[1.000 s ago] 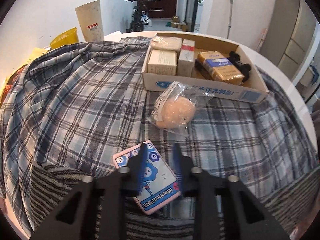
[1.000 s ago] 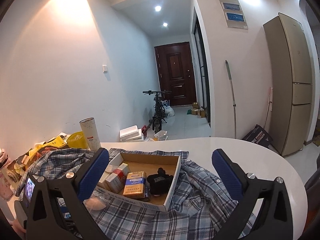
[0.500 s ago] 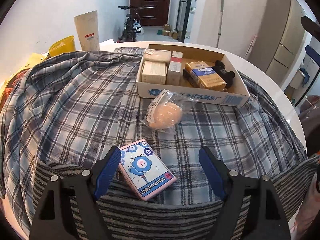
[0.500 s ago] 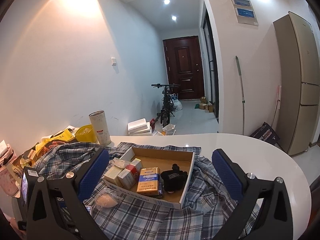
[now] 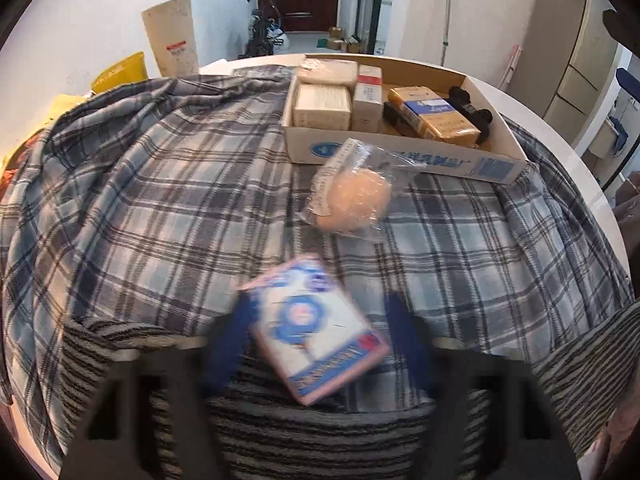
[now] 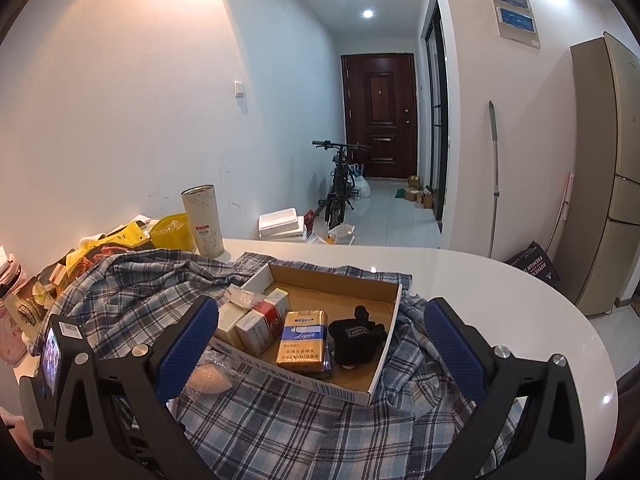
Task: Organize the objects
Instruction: 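Lower the left gripper onto the pink Manhua card pack and close, then lift the Manhua pack with the left gripper while the right grasps the bagged sponge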
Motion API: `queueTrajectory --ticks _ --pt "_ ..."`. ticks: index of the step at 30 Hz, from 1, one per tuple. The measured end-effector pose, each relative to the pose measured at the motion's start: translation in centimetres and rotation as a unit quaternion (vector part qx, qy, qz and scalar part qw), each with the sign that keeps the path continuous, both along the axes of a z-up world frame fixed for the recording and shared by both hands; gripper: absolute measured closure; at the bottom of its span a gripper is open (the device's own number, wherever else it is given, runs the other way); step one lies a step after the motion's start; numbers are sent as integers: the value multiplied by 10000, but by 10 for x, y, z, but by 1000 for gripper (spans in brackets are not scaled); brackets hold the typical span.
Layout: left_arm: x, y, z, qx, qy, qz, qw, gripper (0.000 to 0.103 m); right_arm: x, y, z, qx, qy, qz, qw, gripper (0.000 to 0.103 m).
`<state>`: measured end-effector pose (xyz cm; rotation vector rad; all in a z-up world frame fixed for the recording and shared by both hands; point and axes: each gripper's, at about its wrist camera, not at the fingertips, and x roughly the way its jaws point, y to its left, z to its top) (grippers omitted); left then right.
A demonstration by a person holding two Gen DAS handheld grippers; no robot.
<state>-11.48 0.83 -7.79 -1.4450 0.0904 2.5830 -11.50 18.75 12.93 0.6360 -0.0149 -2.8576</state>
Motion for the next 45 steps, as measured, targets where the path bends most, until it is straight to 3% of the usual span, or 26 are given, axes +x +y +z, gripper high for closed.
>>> queueTrajectory --ticks 3,11,14,16,17,24,29,32,39,45 --pt "1 -4 8 159 51 -144 9998 80 -4 2 -3 -123 -10 -145 9998 0" --pt "11 -8 39 65 636 -324 9974 86 -13 -11 -4 15 -91 -74 9999 0" --pt "13 -2 39 -101 607 -438 9971 77 -13 -16 -2 49 -83 -36 9999 0" --pt "14 0 34 -29 531 -465 9975 31 -13 -20 -1 77 -76 -8 9999 0" --pt "15 -1 33 104 570 -427 9974 25 -13 -21 -1 80 -73 5 9999 0" --pt "8 1 9 442 87 -325 9985 24 -11 -28 0 150 -26 67 9999 0" --pt "-1 0 -9 283 -204 -157 9993 25 -14 -26 -4 127 -126 71 9998 0" --pt "-7 -6 -18 359 -468 -53 9982 35 -17 -23 -8 105 -210 62 9997 0" --pt "-5 -13 -9 427 -264 -12 9987 50 -22 -20 -15 40 -367 47 9993 0" --pt "10 -26 30 677 545 -64 9962 51 -24 -26 -22 176 -476 113 9986 0"
